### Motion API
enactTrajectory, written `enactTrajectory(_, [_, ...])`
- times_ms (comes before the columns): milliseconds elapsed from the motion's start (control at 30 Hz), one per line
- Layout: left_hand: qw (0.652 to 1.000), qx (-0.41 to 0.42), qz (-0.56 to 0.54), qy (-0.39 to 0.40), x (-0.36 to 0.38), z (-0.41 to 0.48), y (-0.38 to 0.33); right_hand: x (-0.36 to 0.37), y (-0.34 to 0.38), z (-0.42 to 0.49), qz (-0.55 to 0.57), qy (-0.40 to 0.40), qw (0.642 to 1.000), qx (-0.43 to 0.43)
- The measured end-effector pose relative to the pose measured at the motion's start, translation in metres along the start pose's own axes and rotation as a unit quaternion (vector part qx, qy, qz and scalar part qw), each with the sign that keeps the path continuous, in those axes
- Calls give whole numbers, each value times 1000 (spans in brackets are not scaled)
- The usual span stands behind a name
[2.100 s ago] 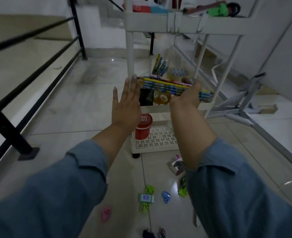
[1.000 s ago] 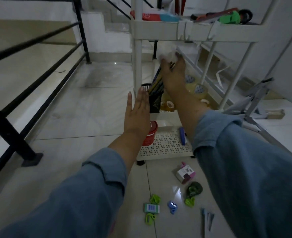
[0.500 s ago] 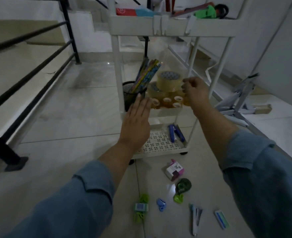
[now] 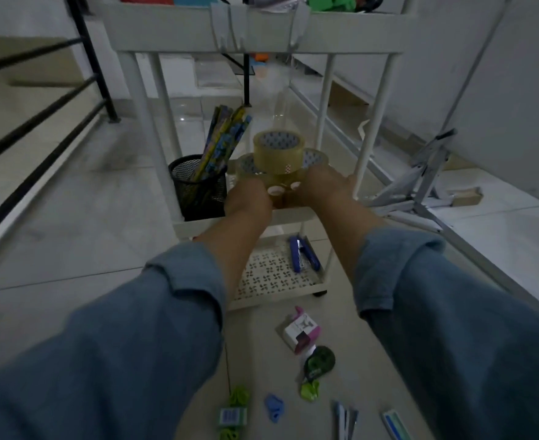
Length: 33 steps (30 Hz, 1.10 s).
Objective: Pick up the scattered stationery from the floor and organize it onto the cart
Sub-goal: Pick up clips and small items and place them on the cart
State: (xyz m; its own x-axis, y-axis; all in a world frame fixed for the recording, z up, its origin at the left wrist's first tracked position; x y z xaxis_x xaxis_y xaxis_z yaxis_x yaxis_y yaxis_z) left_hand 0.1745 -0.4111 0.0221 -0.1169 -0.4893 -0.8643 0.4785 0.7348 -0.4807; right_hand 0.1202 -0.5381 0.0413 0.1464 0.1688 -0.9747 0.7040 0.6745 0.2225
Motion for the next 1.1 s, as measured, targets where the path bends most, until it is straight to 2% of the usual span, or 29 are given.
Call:
enactTrajectory(167, [998,-44,-34,23,4,22,8,6,0,6,-58,46,997,-1])
enactTrajectory(267, [999,-47,-6,19,2,24,10,5,-3,10,-52,34,998,-17])
enactTrajectory(433, [998,-46,27,23,1,23,11,20,-2,21,9,90,996,-12])
enactTrajectory(533, [999,-33,18,21,-1,22,12,16,-6,19,76,67,995,-21])
enactTrajectory(633, [999,-13,29,12,-5,19,8,15,-14,17,136,55,989,5])
enactTrajectory(767, [998,2,70,-3,-13,16,-2,10,-12,13,120,15,992,-26])
enactTrajectory(967, [994,19,107,31,-13,10,-8,-12,-23,4,157,16,987,-20])
enactTrajectory(1100, [992,17,113,51,-15,6,-11,-20,-31,0,232,9,972,31])
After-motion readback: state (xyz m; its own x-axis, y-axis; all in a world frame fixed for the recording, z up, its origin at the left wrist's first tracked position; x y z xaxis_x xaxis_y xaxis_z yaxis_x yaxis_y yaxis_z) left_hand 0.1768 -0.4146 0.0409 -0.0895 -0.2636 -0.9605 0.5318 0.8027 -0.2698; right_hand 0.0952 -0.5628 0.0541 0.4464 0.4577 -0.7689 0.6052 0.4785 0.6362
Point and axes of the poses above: each hand's wrist, its own z-axis towards the middle knuckle, its own x-axis out of the palm, y = z × x, the point moved 7 cm from there along z, towards the middle knuckle, and after that the axes turned 9 degrees about x, right-handed, at the moved point
